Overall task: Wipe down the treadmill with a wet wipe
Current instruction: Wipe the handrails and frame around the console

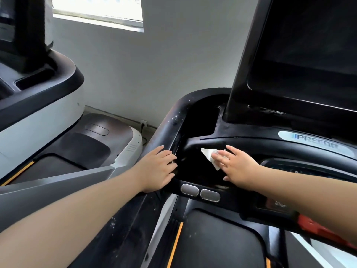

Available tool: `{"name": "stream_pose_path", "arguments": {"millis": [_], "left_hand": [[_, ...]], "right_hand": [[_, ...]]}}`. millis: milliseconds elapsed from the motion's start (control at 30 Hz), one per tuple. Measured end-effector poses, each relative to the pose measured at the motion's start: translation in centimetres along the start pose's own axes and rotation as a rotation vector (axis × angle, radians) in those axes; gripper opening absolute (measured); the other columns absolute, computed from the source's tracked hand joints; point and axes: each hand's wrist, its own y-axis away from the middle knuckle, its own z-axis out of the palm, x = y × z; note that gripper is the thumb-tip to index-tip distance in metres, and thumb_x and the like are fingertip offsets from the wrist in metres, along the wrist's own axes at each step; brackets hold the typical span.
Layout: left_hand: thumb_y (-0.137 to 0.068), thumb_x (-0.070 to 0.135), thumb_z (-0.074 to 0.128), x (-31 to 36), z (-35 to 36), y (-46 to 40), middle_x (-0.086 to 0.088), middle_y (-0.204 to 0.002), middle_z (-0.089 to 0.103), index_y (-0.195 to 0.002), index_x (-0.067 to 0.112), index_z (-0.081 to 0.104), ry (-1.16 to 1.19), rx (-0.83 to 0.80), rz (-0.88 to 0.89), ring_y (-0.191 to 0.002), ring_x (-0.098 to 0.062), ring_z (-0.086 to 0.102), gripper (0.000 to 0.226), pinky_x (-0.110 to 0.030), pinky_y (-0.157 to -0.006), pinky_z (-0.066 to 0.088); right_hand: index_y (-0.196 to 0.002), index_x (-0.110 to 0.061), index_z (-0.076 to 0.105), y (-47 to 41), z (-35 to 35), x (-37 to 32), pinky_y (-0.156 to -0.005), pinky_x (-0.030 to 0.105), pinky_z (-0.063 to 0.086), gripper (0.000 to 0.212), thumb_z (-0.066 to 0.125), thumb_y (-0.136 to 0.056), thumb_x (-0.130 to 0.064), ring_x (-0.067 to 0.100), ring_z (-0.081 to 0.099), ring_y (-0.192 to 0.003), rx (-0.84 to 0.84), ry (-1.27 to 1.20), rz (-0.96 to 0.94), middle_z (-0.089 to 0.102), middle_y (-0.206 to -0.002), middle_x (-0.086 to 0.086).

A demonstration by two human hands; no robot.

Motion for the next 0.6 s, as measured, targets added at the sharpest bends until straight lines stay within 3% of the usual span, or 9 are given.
{"name": "stream_pose_path", "arguments": {"millis": [300, 433, 600], "left_hand": [[-0.08, 0.037, 0.038, 0.1, 0.8, -0.1, 0.001, -0.097, 0.069, -0.085, 0.019, 0.075, 0.035, 0.062, -0.014, -0.098, -0.021, 0.061, 0.041, -0.039, -0.101, 0.03], [-0.08, 0.036, 0.039, 0.0, 0.9, -0.2, 0.0, -0.095, 0.069, -0.085, 0.018, 0.075, 0.043, 0.099, -0.014, -0.097, -0.021, 0.061, 0.041, -0.04, -0.101, 0.03], [-0.081, 0.036, 0.038, -0.1, 1.1, -0.2, 0.001, -0.095, 0.069, -0.086, 0.018, 0.075, 0.067, 0.11, -0.014, -0.098, -0.021, 0.062, 0.041, -0.04, -0.101, 0.03]], "right_hand": [[-0.151, -0.013, -0.002, -6.1, -3.4, -2.7, -0.116, 0.04, -0.003, 0.069, 0.032, -0.1, -0.044, 0.025, 0.001, -0.146, 0.159, -0.202, 0.013, -0.005, -0.159, 0.008], [-0.151, -0.014, 0.001, -7.2, -4.6, -3.7, -0.116, 0.04, -0.002, 0.068, 0.034, -0.1, -0.044, 0.026, 0.004, -0.146, 0.178, -0.291, 0.098, 0.001, -0.159, 0.009], [-0.152, -0.016, 0.005, -3.3, -2.6, -1.3, -0.116, 0.041, 0.0, 0.064, 0.031, -0.1, -0.044, 0.023, 0.005, -0.146, 0.148, -0.233, 0.081, -0.001, -0.16, 0.007]]}}
